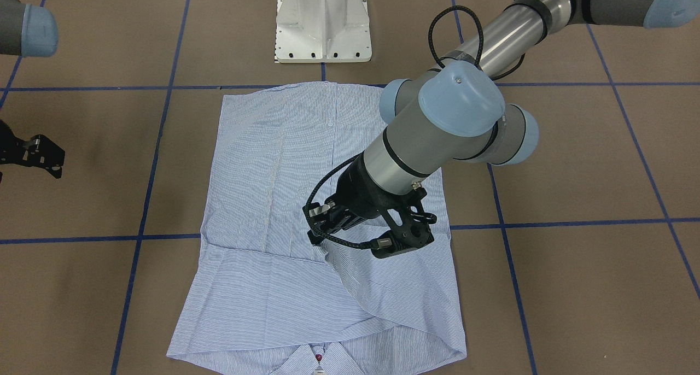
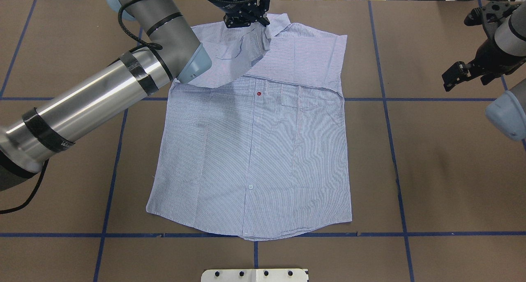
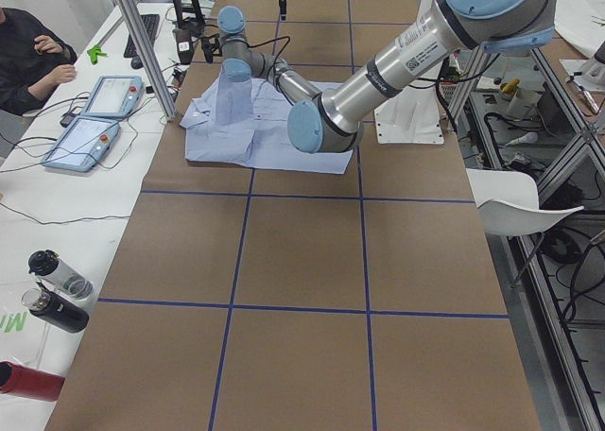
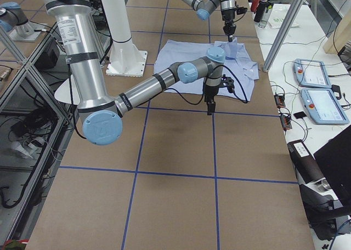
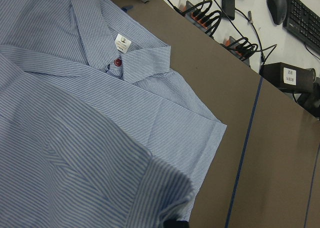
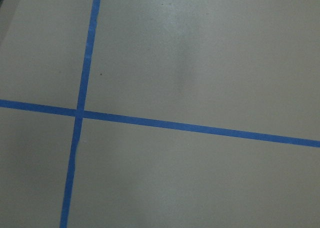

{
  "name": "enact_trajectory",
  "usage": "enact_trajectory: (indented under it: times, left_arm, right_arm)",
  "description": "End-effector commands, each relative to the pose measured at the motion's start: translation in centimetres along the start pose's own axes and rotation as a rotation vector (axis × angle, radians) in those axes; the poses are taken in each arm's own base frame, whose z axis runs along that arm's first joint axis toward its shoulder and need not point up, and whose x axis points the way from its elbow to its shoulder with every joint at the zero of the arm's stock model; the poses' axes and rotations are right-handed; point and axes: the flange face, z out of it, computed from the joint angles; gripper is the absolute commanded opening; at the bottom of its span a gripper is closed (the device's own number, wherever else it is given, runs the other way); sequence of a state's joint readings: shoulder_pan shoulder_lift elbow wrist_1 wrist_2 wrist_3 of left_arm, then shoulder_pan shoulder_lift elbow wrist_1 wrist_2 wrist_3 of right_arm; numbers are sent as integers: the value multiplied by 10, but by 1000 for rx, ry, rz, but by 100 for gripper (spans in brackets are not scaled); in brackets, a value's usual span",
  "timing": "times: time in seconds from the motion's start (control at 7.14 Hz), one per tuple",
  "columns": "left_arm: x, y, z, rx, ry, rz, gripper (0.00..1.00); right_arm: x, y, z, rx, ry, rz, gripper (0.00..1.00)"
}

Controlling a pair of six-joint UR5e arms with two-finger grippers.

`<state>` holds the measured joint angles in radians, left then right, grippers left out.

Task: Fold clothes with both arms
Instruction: 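Carry the sleeve with the left gripper across the shirt toward the collar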

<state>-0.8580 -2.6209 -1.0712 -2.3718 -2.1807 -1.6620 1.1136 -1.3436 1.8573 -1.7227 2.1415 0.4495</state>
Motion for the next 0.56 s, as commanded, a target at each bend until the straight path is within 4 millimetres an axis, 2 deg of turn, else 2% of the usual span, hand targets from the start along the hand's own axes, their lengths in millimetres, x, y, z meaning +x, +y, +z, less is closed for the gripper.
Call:
enact_trajectory:
  times: [0.0, 0.28, 0.42]
  left_arm:
    - [1, 12, 13, 7, 15, 15, 0]
    - [6, 17, 16, 1, 52, 41, 0]
    - [0, 18, 27, 21, 68, 51, 0]
  right_arm:
    - [3, 0, 2, -3, 4, 4, 100]
    - [3, 0, 4, -7, 5, 6, 100]
    - [3, 0, 4, -7, 5, 6, 100]
